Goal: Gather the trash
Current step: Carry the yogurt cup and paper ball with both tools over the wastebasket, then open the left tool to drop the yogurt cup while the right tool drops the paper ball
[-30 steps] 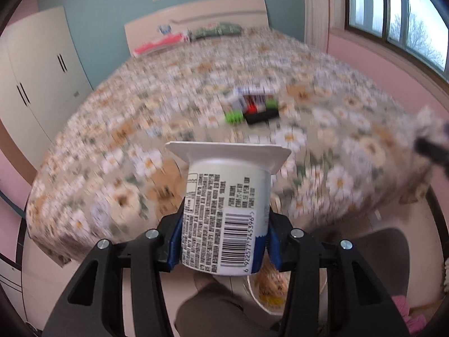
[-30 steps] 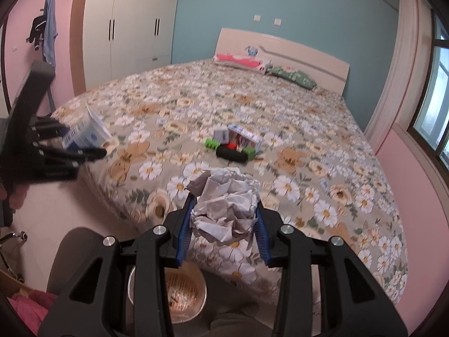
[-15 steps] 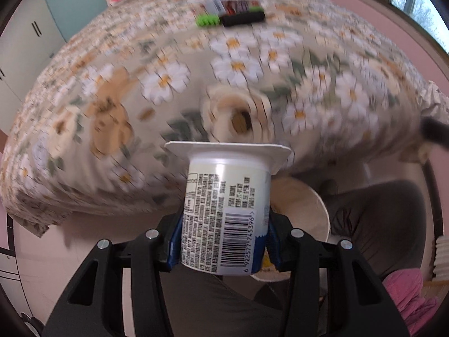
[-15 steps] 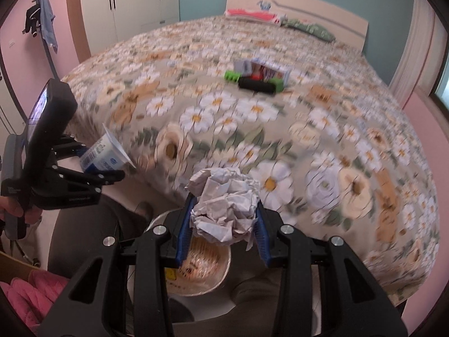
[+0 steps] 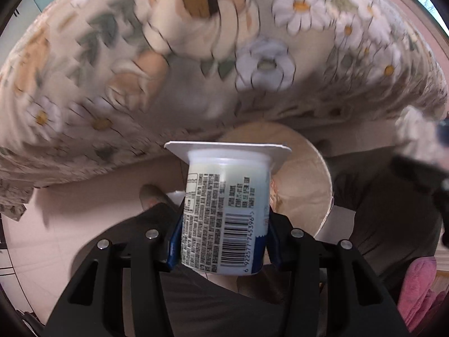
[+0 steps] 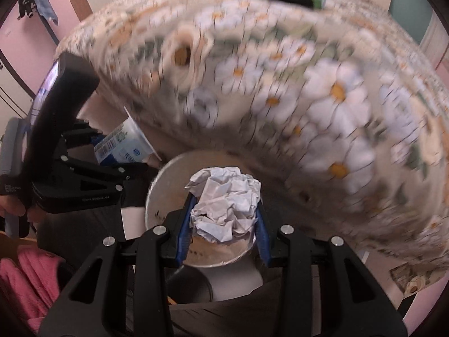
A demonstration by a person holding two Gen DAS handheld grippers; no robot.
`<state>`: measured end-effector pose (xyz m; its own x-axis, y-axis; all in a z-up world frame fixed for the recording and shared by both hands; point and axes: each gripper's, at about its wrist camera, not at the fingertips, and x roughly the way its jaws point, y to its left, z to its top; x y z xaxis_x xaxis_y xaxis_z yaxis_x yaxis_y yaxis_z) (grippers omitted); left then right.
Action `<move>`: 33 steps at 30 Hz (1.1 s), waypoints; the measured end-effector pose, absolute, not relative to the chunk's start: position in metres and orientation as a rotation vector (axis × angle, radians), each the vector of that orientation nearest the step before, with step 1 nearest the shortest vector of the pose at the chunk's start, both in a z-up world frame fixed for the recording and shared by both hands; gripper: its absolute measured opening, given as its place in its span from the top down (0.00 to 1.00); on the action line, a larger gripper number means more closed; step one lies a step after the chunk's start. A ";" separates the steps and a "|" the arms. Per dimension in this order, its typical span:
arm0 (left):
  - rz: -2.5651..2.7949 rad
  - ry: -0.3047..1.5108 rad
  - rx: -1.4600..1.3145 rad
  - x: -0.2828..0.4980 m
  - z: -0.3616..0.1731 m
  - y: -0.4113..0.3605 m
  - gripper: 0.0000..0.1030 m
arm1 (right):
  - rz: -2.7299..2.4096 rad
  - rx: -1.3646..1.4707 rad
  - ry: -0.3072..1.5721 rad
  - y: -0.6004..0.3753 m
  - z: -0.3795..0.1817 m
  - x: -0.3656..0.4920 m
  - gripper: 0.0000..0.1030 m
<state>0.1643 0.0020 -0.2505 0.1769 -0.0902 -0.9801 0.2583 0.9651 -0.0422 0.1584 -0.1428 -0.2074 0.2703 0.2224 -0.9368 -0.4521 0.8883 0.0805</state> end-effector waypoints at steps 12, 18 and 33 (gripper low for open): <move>-0.274 1.517 0.142 0.170 -0.323 -0.019 0.52 | 0.471 -0.202 1.414 -0.132 -0.288 0.171 0.61; -0.264 1.595 0.114 0.177 -0.361 -0.021 0.52 | 0.460 -0.178 1.505 -0.130 -0.324 0.180 0.61; -0.253 1.750 -0.008 0.192 -0.430 -0.027 0.51 | 0.416 -0.153 1.692 -0.129 -0.406 0.195 0.61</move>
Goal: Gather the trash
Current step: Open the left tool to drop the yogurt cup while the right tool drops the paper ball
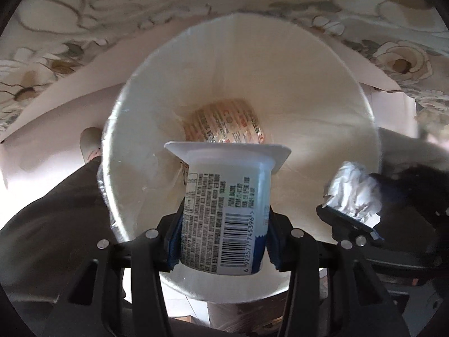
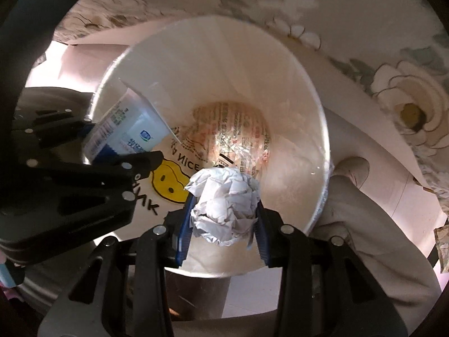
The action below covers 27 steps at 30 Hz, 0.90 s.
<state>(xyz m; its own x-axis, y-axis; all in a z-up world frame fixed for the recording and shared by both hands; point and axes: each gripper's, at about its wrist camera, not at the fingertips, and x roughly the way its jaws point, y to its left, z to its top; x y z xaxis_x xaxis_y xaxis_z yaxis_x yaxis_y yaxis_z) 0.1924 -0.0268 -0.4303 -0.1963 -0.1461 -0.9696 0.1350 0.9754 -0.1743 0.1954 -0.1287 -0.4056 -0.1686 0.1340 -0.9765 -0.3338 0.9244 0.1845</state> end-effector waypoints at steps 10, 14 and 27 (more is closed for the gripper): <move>-0.242 1.818 -0.051 0.201 -0.457 -0.027 0.50 | 0.413 -0.176 1.726 -0.117 -0.424 0.196 0.60; -0.230 1.841 -0.052 0.202 -0.459 -0.027 0.49 | 0.413 -0.188 1.735 -0.114 -0.429 0.193 0.58; -0.213 1.845 -0.087 0.204 -0.459 -0.026 0.33 | 0.387 -0.197 1.723 -0.118 -0.429 0.191 0.41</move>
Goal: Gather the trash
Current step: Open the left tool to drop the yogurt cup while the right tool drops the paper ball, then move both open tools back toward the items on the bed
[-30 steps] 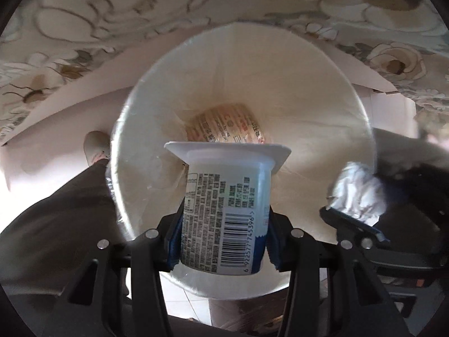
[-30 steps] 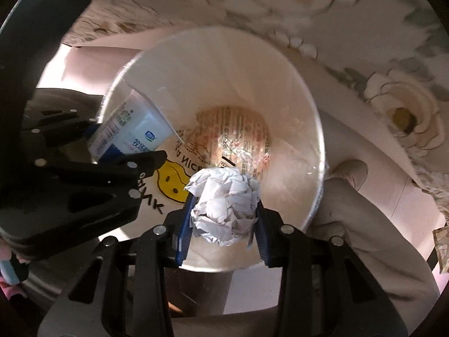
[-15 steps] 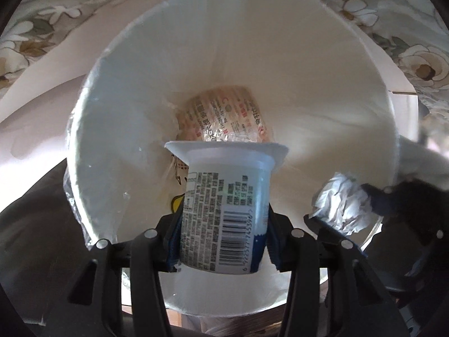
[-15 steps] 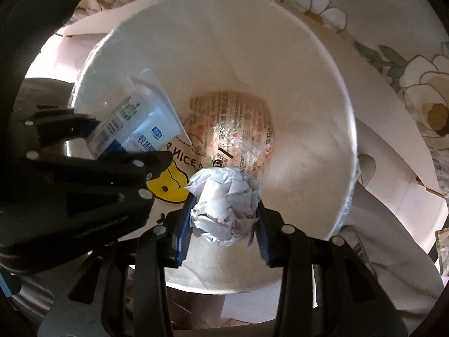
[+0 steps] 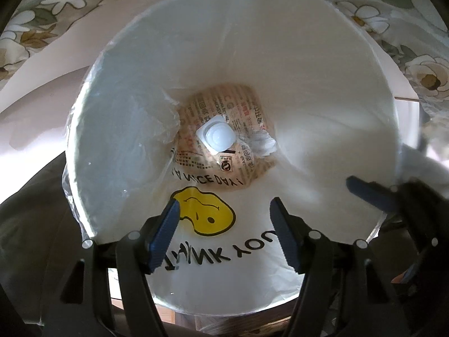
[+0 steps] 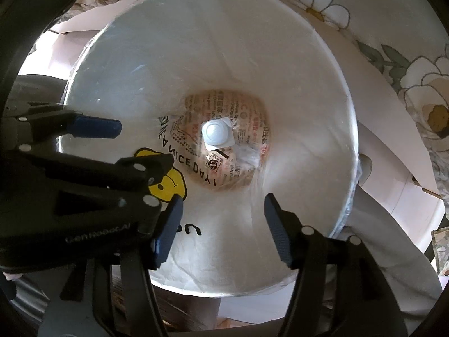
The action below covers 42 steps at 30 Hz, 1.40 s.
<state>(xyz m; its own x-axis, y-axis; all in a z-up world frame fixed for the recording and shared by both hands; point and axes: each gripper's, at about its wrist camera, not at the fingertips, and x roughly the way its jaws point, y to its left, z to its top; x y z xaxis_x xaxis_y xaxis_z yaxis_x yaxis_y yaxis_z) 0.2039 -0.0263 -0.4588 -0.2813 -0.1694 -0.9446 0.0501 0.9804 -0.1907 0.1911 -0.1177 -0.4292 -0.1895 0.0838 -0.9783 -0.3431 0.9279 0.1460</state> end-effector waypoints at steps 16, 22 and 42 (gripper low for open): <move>-0.205 1.778 -0.047 0.194 -0.431 -0.022 0.33 | 0.363 -0.215 1.667 -0.125 -0.413 0.188 0.41; -0.238 1.699 0.002 0.184 -0.391 -0.019 0.31 | 0.359 -0.224 1.625 -0.132 -0.391 0.183 0.41; -0.229 1.223 0.004 0.189 -0.160 0.037 0.10 | 0.458 -0.284 1.210 -0.159 -0.196 0.179 0.29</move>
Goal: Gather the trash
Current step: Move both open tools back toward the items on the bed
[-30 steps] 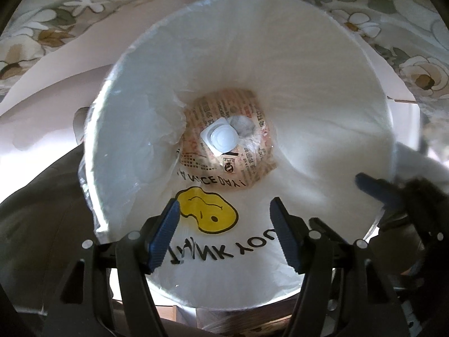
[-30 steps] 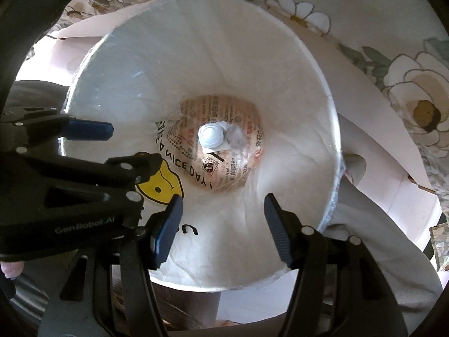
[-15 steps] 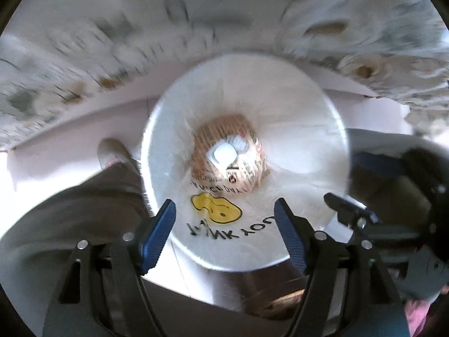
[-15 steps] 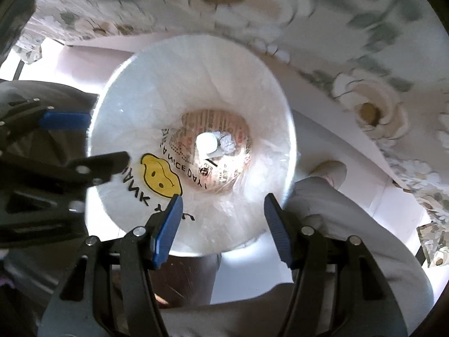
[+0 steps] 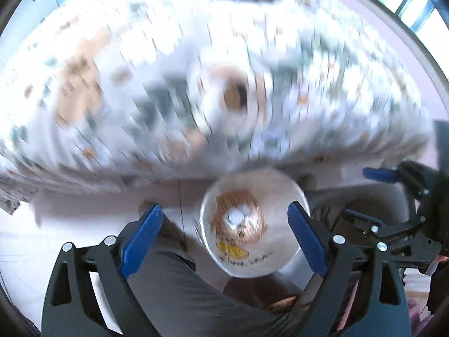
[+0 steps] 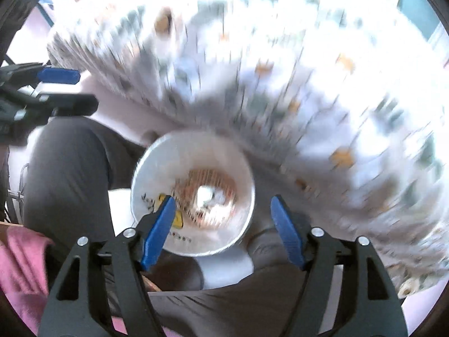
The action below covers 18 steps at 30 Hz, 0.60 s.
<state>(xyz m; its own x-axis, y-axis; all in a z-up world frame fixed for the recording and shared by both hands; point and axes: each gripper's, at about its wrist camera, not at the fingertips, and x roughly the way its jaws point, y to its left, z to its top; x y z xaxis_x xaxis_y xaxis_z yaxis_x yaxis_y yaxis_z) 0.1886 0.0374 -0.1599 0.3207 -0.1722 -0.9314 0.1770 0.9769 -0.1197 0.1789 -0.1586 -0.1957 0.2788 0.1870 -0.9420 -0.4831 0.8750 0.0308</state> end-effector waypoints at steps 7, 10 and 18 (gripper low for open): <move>-0.210 1.111 -0.034 0.228 -0.088 0.046 0.09 | 0.438 -0.321 1.019 -0.175 -0.111 0.204 0.27; -0.223 1.065 -0.001 0.250 -0.070 0.041 0.09 | 0.435 -0.325 0.957 -0.181 -0.082 0.219 0.27; -0.290 0.970 0.092 0.318 -0.037 0.028 0.08 | 0.434 -0.354 0.849 -0.188 -0.037 0.276 0.25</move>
<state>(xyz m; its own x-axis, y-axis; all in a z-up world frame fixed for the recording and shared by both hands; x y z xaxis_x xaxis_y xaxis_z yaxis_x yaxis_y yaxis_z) 0.3180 0.0280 -0.0374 0.5301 -0.2017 -0.8236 0.2832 0.9576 -0.0522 0.2765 -0.1881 -0.0368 0.5831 0.2255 -0.7805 -0.5007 0.8563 -0.1267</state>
